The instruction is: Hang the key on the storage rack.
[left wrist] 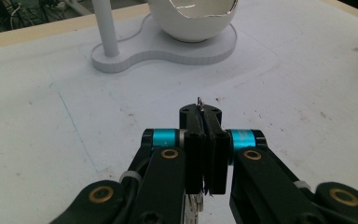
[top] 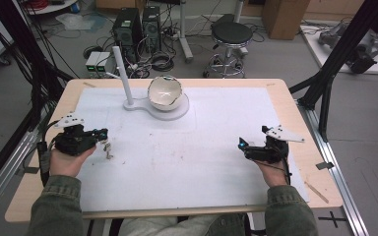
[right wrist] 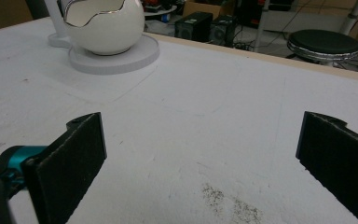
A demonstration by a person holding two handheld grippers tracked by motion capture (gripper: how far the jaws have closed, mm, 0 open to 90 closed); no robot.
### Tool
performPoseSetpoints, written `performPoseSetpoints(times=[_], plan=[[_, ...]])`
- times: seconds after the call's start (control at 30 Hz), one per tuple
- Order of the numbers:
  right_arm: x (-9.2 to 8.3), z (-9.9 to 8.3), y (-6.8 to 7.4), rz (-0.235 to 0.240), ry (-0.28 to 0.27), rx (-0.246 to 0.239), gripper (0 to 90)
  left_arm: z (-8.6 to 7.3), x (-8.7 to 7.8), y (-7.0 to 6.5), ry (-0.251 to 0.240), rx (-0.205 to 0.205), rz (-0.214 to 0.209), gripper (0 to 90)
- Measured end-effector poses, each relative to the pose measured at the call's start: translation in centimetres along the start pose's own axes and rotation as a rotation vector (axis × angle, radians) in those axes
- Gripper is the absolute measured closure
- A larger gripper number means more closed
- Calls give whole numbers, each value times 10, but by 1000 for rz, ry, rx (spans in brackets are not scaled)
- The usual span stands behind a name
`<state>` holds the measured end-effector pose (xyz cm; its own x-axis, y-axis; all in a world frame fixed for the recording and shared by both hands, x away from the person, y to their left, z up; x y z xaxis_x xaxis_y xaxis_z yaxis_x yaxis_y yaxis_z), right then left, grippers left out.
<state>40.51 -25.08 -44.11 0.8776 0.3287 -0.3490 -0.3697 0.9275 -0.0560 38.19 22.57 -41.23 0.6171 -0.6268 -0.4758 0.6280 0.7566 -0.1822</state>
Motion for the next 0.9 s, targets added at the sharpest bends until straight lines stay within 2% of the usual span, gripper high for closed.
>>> performPoseSetpoints(times=[0.4, 0.6, 0.9], plan=[[0, 0, 1, 0, 5, 3, 4, 18, -6, 4, -26, 17, 20, 879], [0, 0, 1, 0, 2, -1, 4, 32, -6, 5, -39, 26, 21, 879], [-1, -1, 2, 2, 5, 5, 4, 56, -9, 10, -28, 68, 46, 879]])
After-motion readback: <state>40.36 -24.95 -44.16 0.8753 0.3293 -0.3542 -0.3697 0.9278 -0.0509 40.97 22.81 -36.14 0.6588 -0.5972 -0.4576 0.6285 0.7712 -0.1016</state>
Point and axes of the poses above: each handheld gripper's, and its own axes: x roughly forward along the jaws, z roughly out of its top, y roughly to its left, the point moved 9 cm from there along x, roughly forward along the jaws, and after that the axes turned 8 degrees about -z, right-handed, at the moved point
